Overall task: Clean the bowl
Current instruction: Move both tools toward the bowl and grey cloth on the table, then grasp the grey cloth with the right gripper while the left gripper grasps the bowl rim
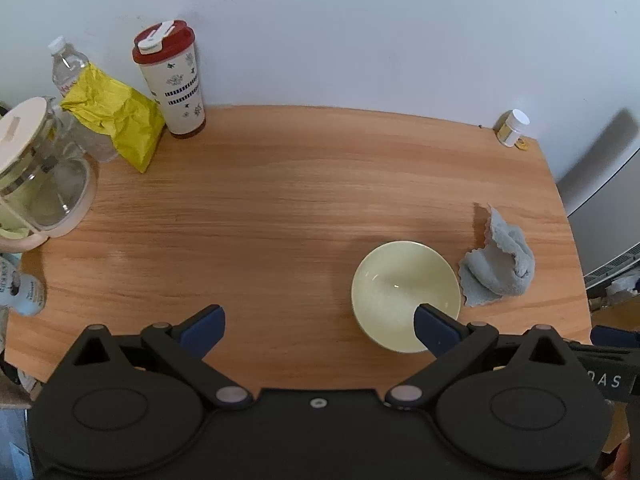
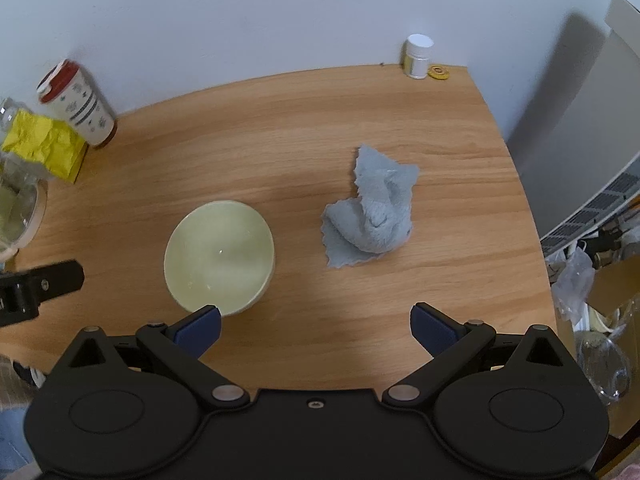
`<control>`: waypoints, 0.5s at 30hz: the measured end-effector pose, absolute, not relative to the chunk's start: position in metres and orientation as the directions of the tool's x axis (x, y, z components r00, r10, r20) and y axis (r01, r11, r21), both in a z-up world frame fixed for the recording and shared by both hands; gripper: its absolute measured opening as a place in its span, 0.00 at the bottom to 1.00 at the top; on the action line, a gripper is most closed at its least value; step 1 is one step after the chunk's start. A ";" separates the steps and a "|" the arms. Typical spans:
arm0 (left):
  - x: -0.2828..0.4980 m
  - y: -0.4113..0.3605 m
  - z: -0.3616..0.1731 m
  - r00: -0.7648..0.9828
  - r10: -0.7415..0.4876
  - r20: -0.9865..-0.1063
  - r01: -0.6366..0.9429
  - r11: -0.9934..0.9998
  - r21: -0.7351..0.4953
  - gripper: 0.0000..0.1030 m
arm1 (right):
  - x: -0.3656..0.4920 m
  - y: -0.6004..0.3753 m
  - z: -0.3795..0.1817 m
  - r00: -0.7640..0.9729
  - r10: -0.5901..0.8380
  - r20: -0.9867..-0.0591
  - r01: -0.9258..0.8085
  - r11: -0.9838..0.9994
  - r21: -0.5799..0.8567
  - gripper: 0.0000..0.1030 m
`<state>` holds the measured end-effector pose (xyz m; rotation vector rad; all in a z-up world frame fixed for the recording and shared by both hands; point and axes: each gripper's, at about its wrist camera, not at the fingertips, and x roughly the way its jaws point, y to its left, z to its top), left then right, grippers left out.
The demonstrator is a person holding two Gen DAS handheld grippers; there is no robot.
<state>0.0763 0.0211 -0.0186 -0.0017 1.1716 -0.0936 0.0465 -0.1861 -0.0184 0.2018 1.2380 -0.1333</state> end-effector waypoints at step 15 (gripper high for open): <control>0.102 0.024 -0.043 0.324 -0.126 -0.938 0.190 0.980 -0.066 1.00 | 0.045 -0.189 -0.038 0.319 -0.037 -0.947 0.235 0.971 0.041 0.99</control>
